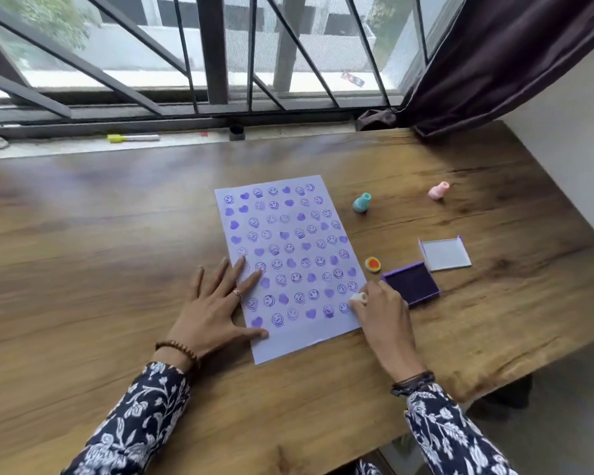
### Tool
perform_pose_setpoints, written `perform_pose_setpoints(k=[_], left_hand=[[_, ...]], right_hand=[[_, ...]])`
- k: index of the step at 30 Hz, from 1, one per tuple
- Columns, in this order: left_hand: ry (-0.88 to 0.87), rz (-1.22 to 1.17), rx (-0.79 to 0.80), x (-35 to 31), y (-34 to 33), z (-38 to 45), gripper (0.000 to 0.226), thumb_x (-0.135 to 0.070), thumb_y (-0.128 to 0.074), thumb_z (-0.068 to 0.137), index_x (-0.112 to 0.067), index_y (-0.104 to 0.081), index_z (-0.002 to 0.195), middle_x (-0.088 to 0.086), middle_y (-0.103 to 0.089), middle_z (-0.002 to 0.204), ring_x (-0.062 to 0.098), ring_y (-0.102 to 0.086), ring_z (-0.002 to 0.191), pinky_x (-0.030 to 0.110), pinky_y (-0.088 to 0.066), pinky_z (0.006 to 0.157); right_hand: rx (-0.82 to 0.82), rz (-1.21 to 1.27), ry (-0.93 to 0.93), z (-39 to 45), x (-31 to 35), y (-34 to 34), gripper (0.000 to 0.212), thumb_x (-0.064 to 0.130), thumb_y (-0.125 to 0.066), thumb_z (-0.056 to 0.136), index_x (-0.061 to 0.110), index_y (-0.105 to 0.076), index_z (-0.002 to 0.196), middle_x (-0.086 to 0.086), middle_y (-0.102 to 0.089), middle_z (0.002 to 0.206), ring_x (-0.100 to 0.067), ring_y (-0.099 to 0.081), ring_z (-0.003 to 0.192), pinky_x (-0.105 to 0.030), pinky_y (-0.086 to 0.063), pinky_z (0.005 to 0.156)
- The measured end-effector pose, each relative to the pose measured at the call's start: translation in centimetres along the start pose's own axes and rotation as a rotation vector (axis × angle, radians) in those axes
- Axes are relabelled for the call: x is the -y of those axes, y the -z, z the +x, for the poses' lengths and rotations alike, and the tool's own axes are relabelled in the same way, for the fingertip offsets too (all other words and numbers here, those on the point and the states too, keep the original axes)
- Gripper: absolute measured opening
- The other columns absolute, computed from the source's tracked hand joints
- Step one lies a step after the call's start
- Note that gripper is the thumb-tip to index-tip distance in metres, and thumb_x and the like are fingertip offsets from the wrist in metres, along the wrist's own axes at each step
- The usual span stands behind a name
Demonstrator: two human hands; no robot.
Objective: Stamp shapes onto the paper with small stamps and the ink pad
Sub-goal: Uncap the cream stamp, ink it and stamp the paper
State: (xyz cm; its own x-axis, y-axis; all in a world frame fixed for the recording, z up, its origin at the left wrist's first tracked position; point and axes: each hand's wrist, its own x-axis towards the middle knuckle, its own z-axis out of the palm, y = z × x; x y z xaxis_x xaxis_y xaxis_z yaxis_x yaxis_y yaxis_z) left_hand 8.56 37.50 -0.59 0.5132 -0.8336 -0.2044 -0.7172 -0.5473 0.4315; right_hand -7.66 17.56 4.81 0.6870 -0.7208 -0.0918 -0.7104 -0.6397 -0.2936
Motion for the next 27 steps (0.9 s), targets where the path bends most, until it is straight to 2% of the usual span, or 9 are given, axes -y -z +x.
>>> perform_pose_setpoints(k=[3,5,7,9,11,13,21,24,27], left_hand=[[0.004,-0.047,0.002,-0.3,0.4,-0.1,0.105,-0.097,-0.015,0.040,-0.052,0.005,0.133,-0.017,0.017,0.148,0.008,0.020,0.137,0.040,0.020,0.111],[0.042,-0.133,-0.019,-0.9,0.9,0.2,0.102,-0.096,-0.019,0.043,-0.051,-0.004,0.134,-0.020,0.015,0.146,0.009,0.020,0.137,0.046,0.015,0.112],[0.035,-0.160,-0.107,-2.6,1.4,1.3,0.096,-0.093,-0.020,0.050,-0.047,-0.019,0.134,-0.019,0.001,0.148,0.010,0.010,0.139,0.047,0.007,0.114],[-0.037,-0.145,-0.161,-6.0,1.7,3.2,0.090,-0.087,-0.019,0.061,-0.035,-0.035,0.133,-0.009,-0.027,0.148,0.016,-0.016,0.140,0.041,-0.014,0.114],[-0.084,-0.224,-0.125,-10.2,1.4,5.8,0.066,-0.067,-0.036,0.078,-0.025,-0.046,0.128,0.000,-0.049,0.136,0.020,-0.041,0.128,0.032,-0.033,0.103],[-0.128,-0.248,-0.038,-14.1,0.1,8.6,0.043,-0.038,-0.049,0.088,-0.019,-0.047,0.127,0.005,-0.053,0.129,0.022,-0.046,0.120,0.032,-0.039,0.096],[-0.087,-0.125,-0.014,-18.8,-1.9,14.3,0.023,-0.012,-0.055,0.083,-0.007,-0.060,0.104,0.015,-0.054,0.112,0.030,-0.054,0.102,0.035,-0.042,0.080],[-0.075,-0.197,-0.058,-18.2,-1.6,14.2,0.029,-0.016,-0.057,0.083,-0.013,-0.059,0.112,0.010,-0.054,0.118,0.026,-0.051,0.108,0.035,-0.043,0.086],[-0.160,-0.187,-0.096,-18.0,-1.5,13.7,0.037,-0.028,-0.061,0.079,-0.019,-0.058,0.115,0.008,-0.054,0.120,0.026,-0.047,0.108,0.034,-0.040,0.091]], right_hand=[[0.081,0.162,-0.065,1.0,-1.3,0.8,0.014,0.017,-0.065,0.076,0.004,-0.065,0.078,-0.013,-0.066,0.080,-0.030,-0.061,0.078,-0.034,-0.042,0.064],[0.117,0.532,-0.232,1.6,-2.7,1.6,0.012,0.022,-0.072,0.072,0.011,-0.070,0.072,-0.006,-0.068,0.068,-0.022,-0.063,0.069,-0.031,-0.047,0.064],[0.103,0.977,-0.394,2.2,-4.3,2.7,0.009,0.021,-0.072,0.074,0.013,-0.072,0.070,-0.002,-0.067,0.064,-0.016,-0.060,0.065,-0.030,-0.049,0.064],[0.111,1.309,-0.492,3.0,-5.9,3.8,0.007,0.012,-0.067,0.079,0.010,-0.071,0.074,0.002,-0.068,0.061,-0.009,-0.059,0.060,-0.020,-0.053,0.060],[0.145,1.498,-0.524,3.8,-7.3,5.1,0.010,0.004,-0.061,0.082,0.006,-0.069,0.077,0.004,-0.070,0.058,-0.004,-0.062,0.055,-0.013,-0.055,0.057],[0.153,1.597,-0.531,4.6,-8.7,5.9,0.013,0.002,-0.057,0.083,0.005,-0.068,0.077,0.003,-0.071,0.059,-0.003,-0.064,0.055,-0.012,-0.054,0.056],[0.236,1.595,-0.477,5.6,-12.4,5.4,0.008,0.003,-0.060,0.082,0.002,-0.067,0.086,-0.002,-0.071,0.071,-0.007,-0.065,0.066,-0.014,-0.056,0.061],[0.193,1.273,-0.384,5.5,-12.4,4.8,0.005,0.003,-0.067,0.077,0.009,-0.068,0.076,-0.006,-0.065,0.076,-0.014,-0.062,0.070,-0.015,-0.055,0.059],[0.113,0.787,-0.228,5.3,-12.0,4.4,0.009,0.017,-0.073,0.072,0.020,-0.067,0.066,-0.005,-0.068,0.071,-0.022,-0.064,0.071,-0.034,-0.052,0.066]])
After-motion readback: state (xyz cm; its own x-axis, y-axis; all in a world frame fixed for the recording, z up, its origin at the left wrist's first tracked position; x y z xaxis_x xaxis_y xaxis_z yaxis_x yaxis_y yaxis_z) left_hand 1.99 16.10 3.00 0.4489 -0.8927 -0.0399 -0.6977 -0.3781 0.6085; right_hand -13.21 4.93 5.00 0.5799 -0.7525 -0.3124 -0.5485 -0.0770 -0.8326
